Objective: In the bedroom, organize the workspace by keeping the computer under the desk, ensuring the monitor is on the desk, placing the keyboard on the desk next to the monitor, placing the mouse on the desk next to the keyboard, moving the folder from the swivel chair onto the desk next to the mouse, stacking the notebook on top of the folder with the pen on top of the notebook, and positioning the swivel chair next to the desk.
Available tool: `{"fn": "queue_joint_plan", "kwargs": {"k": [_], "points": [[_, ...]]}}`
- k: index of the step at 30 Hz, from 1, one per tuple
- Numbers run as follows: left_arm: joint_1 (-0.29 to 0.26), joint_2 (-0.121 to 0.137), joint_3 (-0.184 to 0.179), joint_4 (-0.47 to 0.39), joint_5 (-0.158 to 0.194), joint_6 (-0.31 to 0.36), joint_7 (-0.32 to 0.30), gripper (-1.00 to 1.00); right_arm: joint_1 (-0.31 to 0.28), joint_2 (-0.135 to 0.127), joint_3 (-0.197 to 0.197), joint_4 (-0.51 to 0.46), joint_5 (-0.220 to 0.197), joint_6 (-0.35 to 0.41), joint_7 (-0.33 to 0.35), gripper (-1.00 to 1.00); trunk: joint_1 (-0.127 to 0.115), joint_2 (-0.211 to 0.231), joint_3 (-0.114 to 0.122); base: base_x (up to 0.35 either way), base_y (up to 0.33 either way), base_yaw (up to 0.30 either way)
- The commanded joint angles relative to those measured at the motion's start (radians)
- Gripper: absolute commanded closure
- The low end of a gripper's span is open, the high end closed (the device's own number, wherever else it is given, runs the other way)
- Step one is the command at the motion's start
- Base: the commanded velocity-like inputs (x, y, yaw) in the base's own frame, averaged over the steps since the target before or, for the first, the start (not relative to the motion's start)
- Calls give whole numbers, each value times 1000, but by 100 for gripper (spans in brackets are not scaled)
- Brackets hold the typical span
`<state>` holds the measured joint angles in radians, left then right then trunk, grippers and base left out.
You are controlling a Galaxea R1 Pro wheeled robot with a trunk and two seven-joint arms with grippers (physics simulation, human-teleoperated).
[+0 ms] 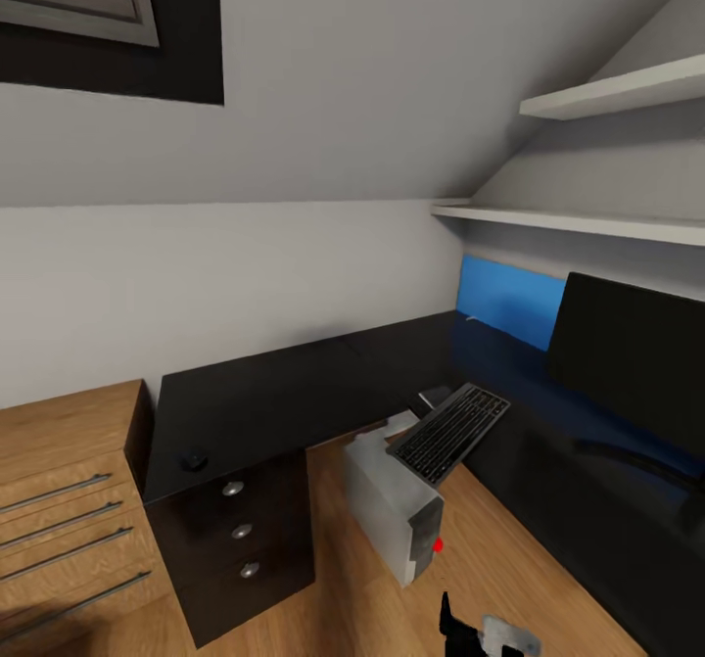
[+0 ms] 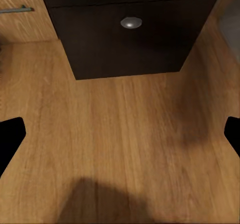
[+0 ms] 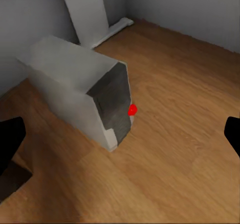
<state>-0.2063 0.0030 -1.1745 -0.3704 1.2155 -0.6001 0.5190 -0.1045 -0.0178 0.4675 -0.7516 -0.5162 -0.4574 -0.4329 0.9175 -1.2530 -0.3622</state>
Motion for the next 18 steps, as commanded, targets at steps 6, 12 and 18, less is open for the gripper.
{"fn": "queue_joint_plan", "kwargs": {"k": [6, 12, 18], "points": [[-2, 144, 6, -210, 8, -3, -41, -100, -97, 19, 2, -91, -229, -3, -5, -100, 23, -43, -20, 0, 0, 0], [-2, 257, 3, -420, 21, 0, -55, -100, -131, 19, 0, -202, -355, 32, -5, -100, 46, -85, -39, 0, 0, 0], [-2, 286, 3, -460, 25, 1, -56, -100, -190, 15, -85, -242, -545, 200, 46, -100, 69, -127, -58, 0, 0, 0]]}}
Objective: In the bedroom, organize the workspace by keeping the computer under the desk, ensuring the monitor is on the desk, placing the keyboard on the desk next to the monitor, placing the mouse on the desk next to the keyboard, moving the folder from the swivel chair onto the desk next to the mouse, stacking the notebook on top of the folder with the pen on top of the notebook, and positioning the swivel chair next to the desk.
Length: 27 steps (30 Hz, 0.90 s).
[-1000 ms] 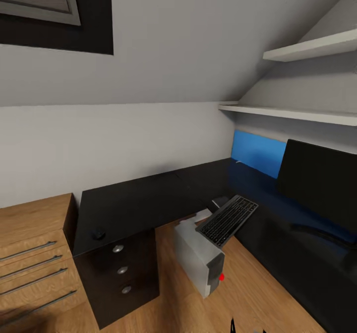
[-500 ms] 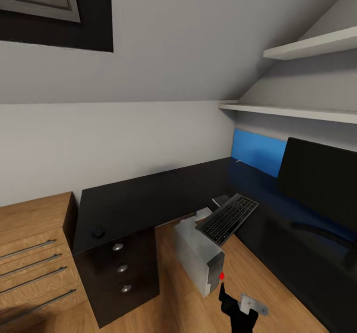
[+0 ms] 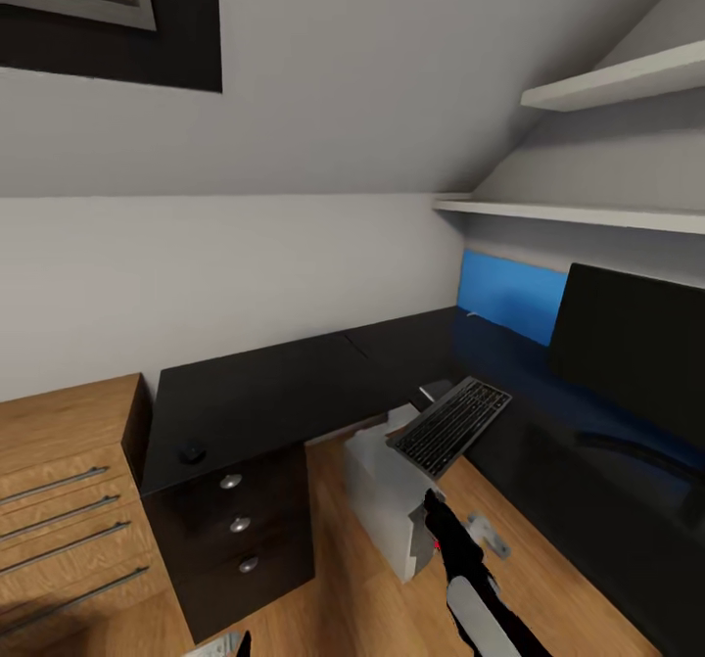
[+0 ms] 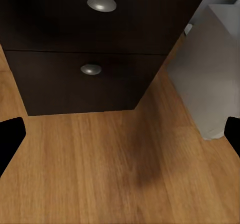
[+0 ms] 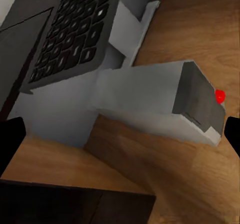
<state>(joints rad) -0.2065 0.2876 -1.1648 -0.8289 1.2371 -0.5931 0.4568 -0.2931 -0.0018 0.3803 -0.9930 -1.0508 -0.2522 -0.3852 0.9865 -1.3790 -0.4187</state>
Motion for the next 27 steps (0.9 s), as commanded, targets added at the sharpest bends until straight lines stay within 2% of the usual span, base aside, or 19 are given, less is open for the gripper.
{"fn": "queue_joint_plan", "kwargs": {"k": [1, 4, 5, 6, 8, 9, 10, 12, 13, 15, 17, 19, 20, 21, 22, 23, 24, 25, 27], "points": [[-2, 2, -7, -3, 4, -5, 7, -100, -5, -1, -16, -2, -37, 30, 36, -100, 4, -8, -4, 0, 0, 0], [-2, 3, -7, -5, 4, -4, 8, -100, -8, -3, -41, 0, -75, 109, 131, -100, 15, -29, -14, 0, 0, 0], [-2, 4, -7, -5, 4, -4, 9, -100, -10, -14, -109, 8, -108, 202, 215, -100, 19, -36, -17, 0, 0, 0], [-2, 5, -7, -5, 4, -4, 9, -100, -10, -21, -152, 10, -119, 236, 231, -100, 23, -43, -20, 0, 0, 0], [-2, 4, -8, -5, 4, -3, 10, -100, -10, -27, -193, 12, -129, 271, 241, -100, 31, -57, -26, 0, 0, 0], [-2, 5, -11, -26, 4, 0, 16, -100, -11, -40, -268, 13, -141, 370, 259, -100, 35, -64, -29, 0, 0, 0], [-2, 5, -12, -38, 4, 1, 18, -100, -11, -43, -279, 14, -142, 390, 264, -100, 38, -71, -33, 0, 0, 0], [-2, 6, -43, -94, 2, 3, 43, -100, -11, -62, -318, 14, -146, 458, 294, -100, 46, -85, -39, 0, 0, 0], [-2, 9, -86, -116, -1, 3, 68, -100, -11, -74, -343, 16, -147, 481, 325, -100, 50, -92, -42, 0, 0, 0], [-2, 19, -105, -129, -1, 2, 75, -100, -11, -82, -355, 23, -147, 488, 345, -100, 58, -106, -48, 0, 0, 0], [-2, 50, -117, -163, 1, 1, 78, -100, -11, -92, -363, 35, -148, 493, 363, -100, 65, -120, -55, 0, 0, 0], [-2, 103, -122, -222, 5, 8, 75, -100, -11, -103, -367, 40, -149, 497, 372, -100, 73, -134, -61, 0, 0, 0], [-2, 116, -123, -236, 8, 10, 70, -100, -11, -105, -367, 40, -149, 497, 374, -100, 77, -141, -64, 0, 0, 0], [-2, 146, -124, -266, 23, 13, 43, -100, -11, -108, -367, 41, -150, 498, 375, -100, 81, -148, -67, 0, 0, 0], [-2, 158, -125, -279, 31, 15, 28, -100, -11, -109, -367, 41, -150, 498, 376, -100, 84, -155, -70, 0, 0, 0], [-2, 184, -125, -302, 54, 17, -14, -100, -11, -111, -368, 42, -150, 499, 377, -100, 88, -162, -73, 0, 0, 0], [-2, 198, -125, -311, 69, 18, -42, -100, -11, -111, -368, 42, -150, 499, 378, -100, 92, -169, -76, 0, 0, 0], [-2, 223, -125, -324, 105, 25, -109, -100, -11, -112, -368, 42, -150, 499, 379, -100, 96, -176, -80, 0, 0, 0], [-2, 245, -125, -332, 147, 41, -187, -100, -11, -112, -368, 41, -150, 499, 379, -100, 104, -190, -86, 0, 0, 0]]}}
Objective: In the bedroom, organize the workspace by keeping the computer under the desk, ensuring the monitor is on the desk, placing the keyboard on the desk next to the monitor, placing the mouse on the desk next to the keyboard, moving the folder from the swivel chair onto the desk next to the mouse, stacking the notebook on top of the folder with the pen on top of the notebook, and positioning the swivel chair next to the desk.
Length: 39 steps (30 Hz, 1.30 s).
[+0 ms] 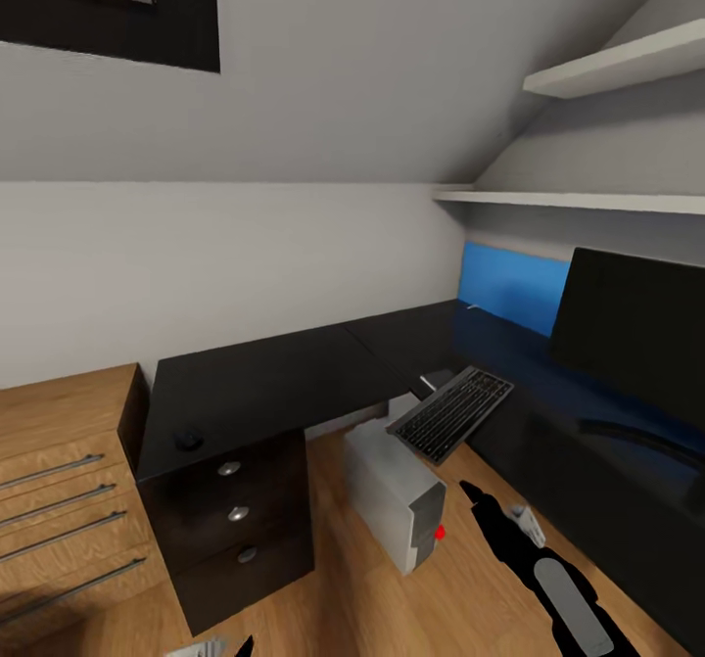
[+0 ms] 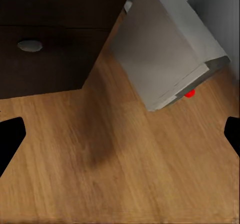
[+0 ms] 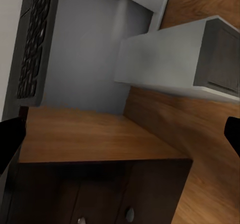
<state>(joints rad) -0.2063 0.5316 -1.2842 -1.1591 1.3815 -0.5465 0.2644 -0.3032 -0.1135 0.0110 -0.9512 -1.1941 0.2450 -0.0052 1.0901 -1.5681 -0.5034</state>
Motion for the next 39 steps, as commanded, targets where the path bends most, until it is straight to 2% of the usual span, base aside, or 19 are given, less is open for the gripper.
{"fn": "queue_joint_plan", "kwargs": {"k": [1, 2, 3, 4, 5, 9, 13, 16, 21, 24, 39], "points": [[-2, 20, -4, -5, 49, 22, -76, -100, -1, -1, 1, -1, -7, 2, 0, -100, 4, -8, -4, 0, 0, 0], [-2, 28, -4, -4, 74, 39, -114, -100, -1, -1, 0, -1, -7, 2, 0, -100, 8, -15, -7, 0, 0, 0], [-2, 41, -2, 0, 120, 72, -181, -100, -1, -1, 0, -1, -8, 2, 0, -100, 12, -22, -11, 0, 0, 0], [-2, 45, -1, 5, 140, 86, -207, -100, -1, -1, 0, -1, -8, 2, 0, -100, 15, -29, -14, 0, 0, 0], [-2, 54, 6, 23, 183, 116, -258, -100, -1, -1, -1, -1, -8, 2, 0, -100, 19, -36, -17, 0, 0, 0], [-2, 58, 25, 48, 223, 143, -302, -100, -1, 2, 5, -6, -7, 1, 1, -100, 19, -36, -17, 0, 0, 0], [-2, 54, 24, 52, 228, 146, -313, -100, -1, 6, 13, -10, -6, 0, 3, -100, 19, -36, -17, 0, 0, 0], [-2, 53, 23, 53, 229, 146, -314, -100, -1, 5, 14, -10, -5, 0, 36, -100, 19, -36, -17, 0, 0, 0], [-2, 51, 21, 53, 229, 146, -315, -100, -1, 6, 12, 5, -3, -3, 169, -100, 19, -36, -17, 79, 0, 0], [-2, 51, 20, 53, 229, 146, -316, -100, -1, 6, 12, 21, -1, -6, 222, -100, 19, -36, -17, 193, 0, 0], [-2, 52, 16, 53, 227, 145, -315, -100, -1, 5, 3, 113, -2, -4, 231, -100, 23, -43, -20, 86, 0, 0]]}}
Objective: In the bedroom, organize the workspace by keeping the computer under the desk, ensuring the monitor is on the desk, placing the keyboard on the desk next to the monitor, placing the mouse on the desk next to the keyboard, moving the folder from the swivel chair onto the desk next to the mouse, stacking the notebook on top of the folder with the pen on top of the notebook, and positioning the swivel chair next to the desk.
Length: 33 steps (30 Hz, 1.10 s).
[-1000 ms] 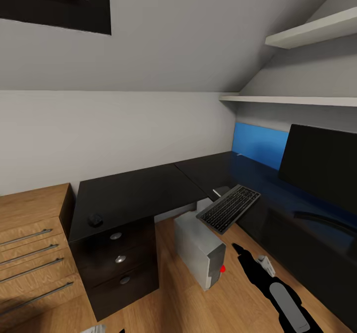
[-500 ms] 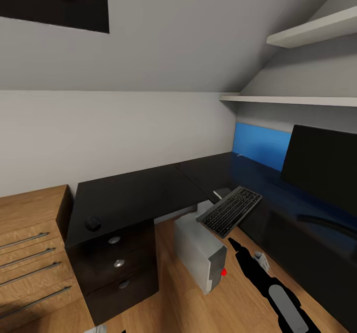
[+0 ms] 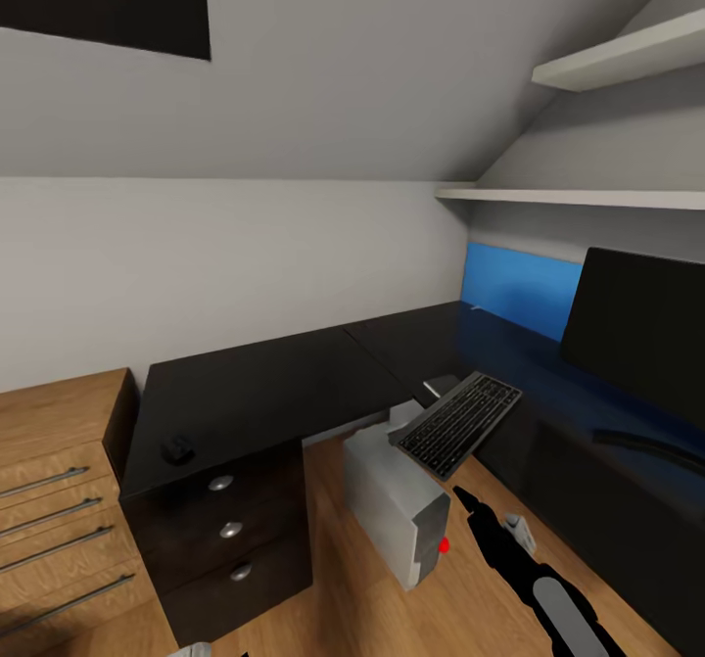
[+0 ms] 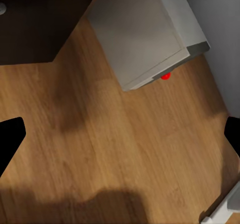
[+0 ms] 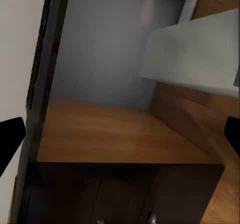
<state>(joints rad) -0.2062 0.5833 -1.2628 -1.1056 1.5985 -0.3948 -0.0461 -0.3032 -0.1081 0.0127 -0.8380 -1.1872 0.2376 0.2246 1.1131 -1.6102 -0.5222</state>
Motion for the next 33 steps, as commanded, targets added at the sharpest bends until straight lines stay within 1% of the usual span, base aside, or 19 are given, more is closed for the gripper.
{"fn": "queue_joint_plan", "kwargs": {"k": [1, 3, 9, 17, 25, 27, 28, 30, 32, 33], "points": [[-2, 1, -5, 0, 10, -7, -3, -100, -1, -1, 1, 2, -9, 3, 1, -100, 4, -8, -4, 7, 0, 0], [-2, 1, -5, 0, 10, -7, -1, -100, -1, -1, 1, 3, -9, 3, 1, -100, 12, -22, -11, 4, 0, 0], [-2, 0, -7, 0, 12, -7, -5, -100, -1, 1, 2, 5, -9, 2, 1, -100, 12, -22, -11, 1, 0, 0], [-2, -9, -8, 0, 14, -6, -5, -100, -1, 1, 4, 5, -9, 1, 1, -100, 12, -22, -11, 90, 27, 0], [-2, -20, -8, 3, 14, -5, -3, -100, -1, 1, 4, 5, -8, 0, 1, -100, 12, -22, -11, 13, 4, 0], [-2, -26, -9, 18, 13, -4, -3, -100, -1, 1, 4, 5, -8, 0, 1, -100, 12, -22, -11, 1, 0, 0], [-2, -36, -8, 31, 13, -5, -3, -100, -1, 1, 5, 5, -8, -1, 1, -100, 12, -22, -11, 0, 0, 0], [-2, -48, -7, 46, 13, -5, -3, -100, -1, 1, 5, 6, -8, -1, 1, -100, 12, -22, -11, 0, 0, 0], [-2, -53, -7, 53, 12, -5, -3, -100, -1, 1, 6, 6, -8, -1, 1, -100, 12, -22, -11, 0, 0, 0], [-2, -56, -7, 57, 12, -5, -3, -100, -1, 1, 5, 6, -8, -1, 1, -100, 8, -15, -7, 0, 0, 0]]}}
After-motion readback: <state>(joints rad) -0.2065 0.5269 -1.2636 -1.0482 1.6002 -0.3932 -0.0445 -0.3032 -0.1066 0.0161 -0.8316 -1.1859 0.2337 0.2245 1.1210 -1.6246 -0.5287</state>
